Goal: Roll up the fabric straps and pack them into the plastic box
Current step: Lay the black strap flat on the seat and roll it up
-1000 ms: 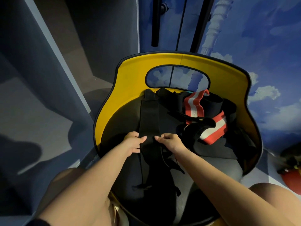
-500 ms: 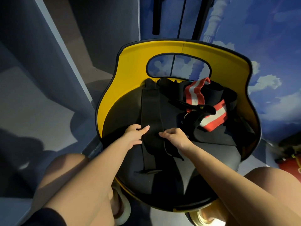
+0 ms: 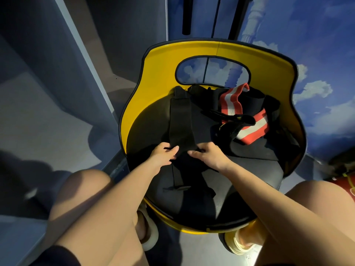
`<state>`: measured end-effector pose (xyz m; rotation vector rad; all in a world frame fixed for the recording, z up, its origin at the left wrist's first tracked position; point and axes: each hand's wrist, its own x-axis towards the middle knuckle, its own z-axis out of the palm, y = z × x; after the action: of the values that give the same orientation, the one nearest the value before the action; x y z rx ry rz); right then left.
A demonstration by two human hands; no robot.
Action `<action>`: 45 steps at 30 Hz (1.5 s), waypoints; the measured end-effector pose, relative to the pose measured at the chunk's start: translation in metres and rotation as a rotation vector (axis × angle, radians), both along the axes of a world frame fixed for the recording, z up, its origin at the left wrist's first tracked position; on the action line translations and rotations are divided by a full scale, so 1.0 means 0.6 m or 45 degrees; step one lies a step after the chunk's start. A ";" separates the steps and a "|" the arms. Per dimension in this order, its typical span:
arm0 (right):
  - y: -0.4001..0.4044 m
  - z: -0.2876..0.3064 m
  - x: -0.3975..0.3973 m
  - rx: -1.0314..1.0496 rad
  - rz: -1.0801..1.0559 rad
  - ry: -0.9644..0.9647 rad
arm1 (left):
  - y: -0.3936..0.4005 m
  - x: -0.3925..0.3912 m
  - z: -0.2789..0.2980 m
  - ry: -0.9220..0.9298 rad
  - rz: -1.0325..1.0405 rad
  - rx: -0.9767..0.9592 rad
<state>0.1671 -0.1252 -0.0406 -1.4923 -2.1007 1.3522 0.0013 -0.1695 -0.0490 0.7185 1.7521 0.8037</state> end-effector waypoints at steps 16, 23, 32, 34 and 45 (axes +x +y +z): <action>-0.024 -0.002 0.028 -0.463 0.007 0.450 | -0.012 -0.007 0.018 -0.070 0.007 0.137; -0.034 -0.024 0.012 -0.359 -0.116 0.479 | -0.010 -0.014 0.026 -0.040 -0.082 0.114; -0.047 -0.045 0.004 -0.169 -0.082 0.028 | -0.026 -0.015 -0.017 0.141 -0.274 0.009; -0.051 -0.043 0.006 -0.132 -0.038 -0.022 | -0.030 -0.015 -0.022 0.163 -0.286 -0.002; -0.054 -0.035 0.006 -0.067 -0.074 0.078 | -0.022 -0.014 -0.014 0.325 -0.258 0.156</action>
<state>0.1708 -0.1577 -0.0617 -1.4997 -1.9842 1.4238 -0.0072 -0.1824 -0.0574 1.1026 1.8295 0.7087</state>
